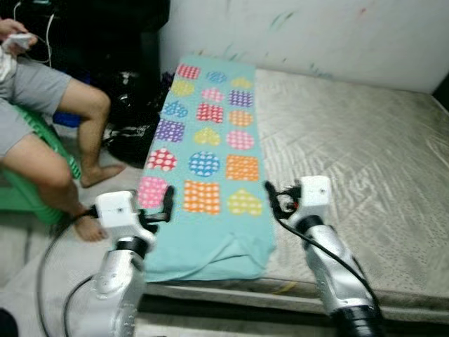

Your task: Clean up the room

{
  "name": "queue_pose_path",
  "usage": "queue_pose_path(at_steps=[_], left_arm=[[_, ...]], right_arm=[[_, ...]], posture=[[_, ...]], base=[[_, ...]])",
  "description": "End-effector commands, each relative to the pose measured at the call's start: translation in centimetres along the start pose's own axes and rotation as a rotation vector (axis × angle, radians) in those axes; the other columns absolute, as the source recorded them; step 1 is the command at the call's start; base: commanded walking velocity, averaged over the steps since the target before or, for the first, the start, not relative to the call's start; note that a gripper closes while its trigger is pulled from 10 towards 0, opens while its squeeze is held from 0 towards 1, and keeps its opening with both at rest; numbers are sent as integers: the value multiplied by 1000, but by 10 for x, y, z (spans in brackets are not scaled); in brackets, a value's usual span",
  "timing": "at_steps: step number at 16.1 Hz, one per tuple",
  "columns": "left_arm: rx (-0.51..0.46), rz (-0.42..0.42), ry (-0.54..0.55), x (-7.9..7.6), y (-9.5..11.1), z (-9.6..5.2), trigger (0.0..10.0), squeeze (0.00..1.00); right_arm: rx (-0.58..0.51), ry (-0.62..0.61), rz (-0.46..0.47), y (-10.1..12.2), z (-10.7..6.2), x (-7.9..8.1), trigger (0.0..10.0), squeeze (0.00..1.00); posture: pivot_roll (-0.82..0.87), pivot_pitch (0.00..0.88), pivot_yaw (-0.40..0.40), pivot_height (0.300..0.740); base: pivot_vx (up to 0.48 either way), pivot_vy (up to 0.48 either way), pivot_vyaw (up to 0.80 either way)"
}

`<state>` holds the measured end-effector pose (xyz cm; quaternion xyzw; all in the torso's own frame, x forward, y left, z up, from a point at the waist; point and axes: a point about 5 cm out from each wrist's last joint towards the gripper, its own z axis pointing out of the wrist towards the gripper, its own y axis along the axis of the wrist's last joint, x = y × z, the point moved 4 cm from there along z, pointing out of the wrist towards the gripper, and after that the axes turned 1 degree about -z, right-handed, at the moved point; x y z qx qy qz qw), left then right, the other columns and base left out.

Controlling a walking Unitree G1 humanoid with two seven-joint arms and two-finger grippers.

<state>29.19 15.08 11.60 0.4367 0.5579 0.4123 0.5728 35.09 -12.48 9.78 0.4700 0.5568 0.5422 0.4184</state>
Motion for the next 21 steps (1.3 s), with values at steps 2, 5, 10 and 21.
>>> queue_pose_path(at_steps=[2,5,10,21], left_arm=[[-4,-12,-22,-9,0,0,10000,0],[-19,-13,-36,-11,3,0,10000,0],[-3,-4,-36,-10,0,-1,10000,0],[3,-15,-75,-14,0,-4,10000,0]], right_arm=[[11,-26,-16,0,-2,-11,10000,0],[14,-23,-23,0,-1,-11,10000,0],[27,-19,-17,-3,0,-8,10000,0],[43,-52,-8,-5,3,-12,10000,0]], posture=[[34,95,-104,740],[33,96,-104,740],[37,107,-97,740],[43,132,-90,740]], base=[[0,240,0],[0,0,0],[0,0,0],[22,0,0]])
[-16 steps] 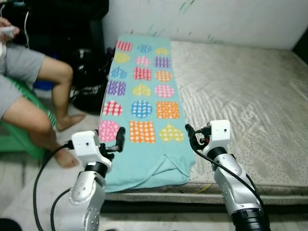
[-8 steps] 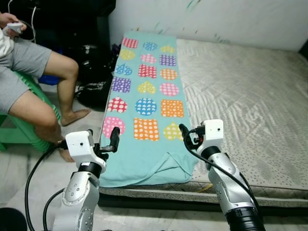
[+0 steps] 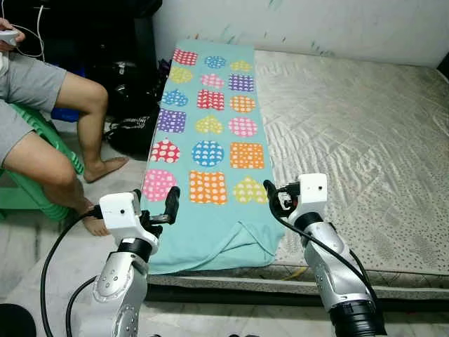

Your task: Clean up the room

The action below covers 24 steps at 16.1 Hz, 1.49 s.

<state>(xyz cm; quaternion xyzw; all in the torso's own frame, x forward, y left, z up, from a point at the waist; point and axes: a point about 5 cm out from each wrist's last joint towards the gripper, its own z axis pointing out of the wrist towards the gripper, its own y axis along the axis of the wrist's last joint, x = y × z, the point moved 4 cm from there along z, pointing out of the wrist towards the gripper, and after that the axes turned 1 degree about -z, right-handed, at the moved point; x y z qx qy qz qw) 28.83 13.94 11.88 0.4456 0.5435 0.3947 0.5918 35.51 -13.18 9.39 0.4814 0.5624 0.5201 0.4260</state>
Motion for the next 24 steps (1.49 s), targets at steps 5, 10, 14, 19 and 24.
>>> queue_pose_path(at_steps=[5,10,14,19,24], left_arm=[[5,-2,-22,-4,0,0,10000,0],[5,3,-29,-4,1,1,10000,0],[-3,2,-29,-4,2,2,10000,0],[2,1,-10,-3,0,1,10000,0],[6,-6,-12,-4,0,1,10000,0]], right_arm=[[14,-25,13,-2,2,-6,10000,0],[8,-27,12,-1,3,-6,10000,0],[8,-27,11,-1,4,-6,10000,0],[13,-43,2,-4,4,-13,10000,0],[19,-46,7,-5,5,-13,10000,0]], posture=[[45,125,-90,740],[48,116,-89,740],[50,112,-88,740],[52,115,-87,740],[51,119,-85,740]], base=[[263,0,-640],[264,0,-145],[197,0,0],[0,0,0],[0,0,-571]])
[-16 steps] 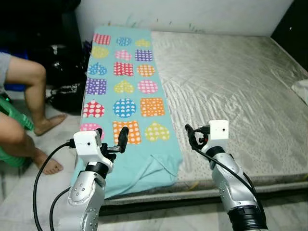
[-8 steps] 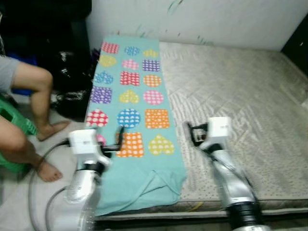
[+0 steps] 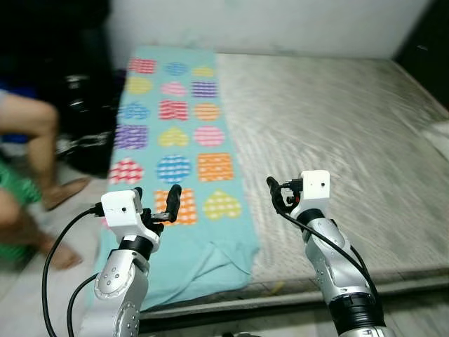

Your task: Clean up the room

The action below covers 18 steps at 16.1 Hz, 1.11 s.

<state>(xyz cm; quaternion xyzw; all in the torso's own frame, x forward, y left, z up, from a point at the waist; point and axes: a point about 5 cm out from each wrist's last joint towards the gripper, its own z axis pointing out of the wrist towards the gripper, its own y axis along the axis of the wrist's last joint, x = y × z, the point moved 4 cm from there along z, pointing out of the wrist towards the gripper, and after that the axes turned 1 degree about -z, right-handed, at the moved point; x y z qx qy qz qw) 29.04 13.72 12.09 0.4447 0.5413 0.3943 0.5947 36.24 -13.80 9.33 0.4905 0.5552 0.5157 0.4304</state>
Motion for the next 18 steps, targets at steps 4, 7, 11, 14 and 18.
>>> queue_pose_path(at_steps=[4,7,11,14,18], left_arm=[[17,0,-1,0,-2,-2,10000,0],[20,0,4,0,-2,-3,10000,0],[20,-1,3,0,-1,-3,10000,0],[20,-1,2,-1,-1,-3,10000,0],[17,1,4,-1,0,-2,10000,0]], right_arm=[[33,3,1,-7,-1,-1,10000,0],[33,13,0,-7,-1,2,10000,0],[30,18,0,-6,-2,2,10000,0],[19,35,1,-4,-2,5,10000,0],[17,42,1,-3,-1,6,10000,0]], posture=[[51,141,-88,740],[49,160,-86,740],[44,176,-86,715],[44,176,-86,701],[43,181,-88,701]], base=[[0,0,-114],[0,0,0],[0,0,0],[0,0,0],[0,0,0]])
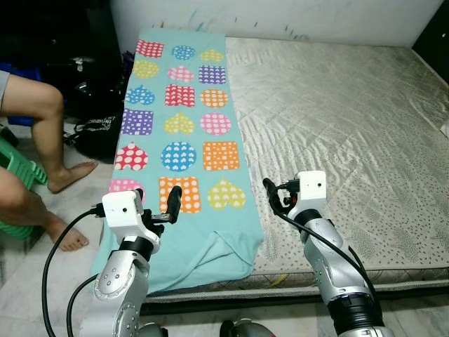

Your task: Clean up the room

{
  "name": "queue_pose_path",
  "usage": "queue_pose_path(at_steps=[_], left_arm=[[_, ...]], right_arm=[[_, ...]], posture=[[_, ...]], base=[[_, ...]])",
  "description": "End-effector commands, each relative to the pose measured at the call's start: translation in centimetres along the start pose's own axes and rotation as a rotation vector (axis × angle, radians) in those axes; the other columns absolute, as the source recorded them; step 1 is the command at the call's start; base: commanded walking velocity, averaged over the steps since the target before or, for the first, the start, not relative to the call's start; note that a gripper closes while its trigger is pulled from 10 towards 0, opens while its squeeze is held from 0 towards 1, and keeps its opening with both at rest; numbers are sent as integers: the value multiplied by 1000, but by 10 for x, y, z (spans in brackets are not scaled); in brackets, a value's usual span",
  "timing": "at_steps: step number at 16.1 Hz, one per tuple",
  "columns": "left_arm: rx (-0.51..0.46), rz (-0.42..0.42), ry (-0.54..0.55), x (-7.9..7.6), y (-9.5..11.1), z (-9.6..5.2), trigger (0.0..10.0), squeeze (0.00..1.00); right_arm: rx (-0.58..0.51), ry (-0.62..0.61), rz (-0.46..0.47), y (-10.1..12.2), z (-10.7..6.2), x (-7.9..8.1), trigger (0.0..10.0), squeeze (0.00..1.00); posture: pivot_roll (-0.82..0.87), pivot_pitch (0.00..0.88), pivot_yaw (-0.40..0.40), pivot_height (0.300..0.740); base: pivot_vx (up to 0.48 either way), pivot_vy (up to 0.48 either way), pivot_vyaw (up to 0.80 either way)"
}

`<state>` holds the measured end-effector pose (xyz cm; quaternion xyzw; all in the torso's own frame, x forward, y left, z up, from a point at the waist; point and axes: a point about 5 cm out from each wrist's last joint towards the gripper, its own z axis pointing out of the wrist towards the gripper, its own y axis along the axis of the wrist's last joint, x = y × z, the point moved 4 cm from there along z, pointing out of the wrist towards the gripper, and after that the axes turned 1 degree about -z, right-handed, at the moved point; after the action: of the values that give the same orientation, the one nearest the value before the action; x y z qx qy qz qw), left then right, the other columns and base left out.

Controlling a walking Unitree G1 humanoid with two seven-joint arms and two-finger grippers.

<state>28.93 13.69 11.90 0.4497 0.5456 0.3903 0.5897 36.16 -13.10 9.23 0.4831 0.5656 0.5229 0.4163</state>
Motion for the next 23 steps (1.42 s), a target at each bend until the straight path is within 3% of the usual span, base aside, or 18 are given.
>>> queue_pose_path(at_steps=[1,14,23], left_arm=[[0,1,0,-1,2,-1,10000,0],[1,3,-2,-2,1,1,10000,0],[-17,12,-2,-2,4,1,10000,0]], right_arm=[[6,4,-1,-2,-1,-1,10000,0],[3,16,-4,-2,-1,0,10000,0],[4,31,-5,-3,0,3,10000,0]], posture=[[43,181,-88,701],[40,175,-94,580],[44,169,-93,576]], base=[[0,0,0],[0,0,0],[0,0,0]])
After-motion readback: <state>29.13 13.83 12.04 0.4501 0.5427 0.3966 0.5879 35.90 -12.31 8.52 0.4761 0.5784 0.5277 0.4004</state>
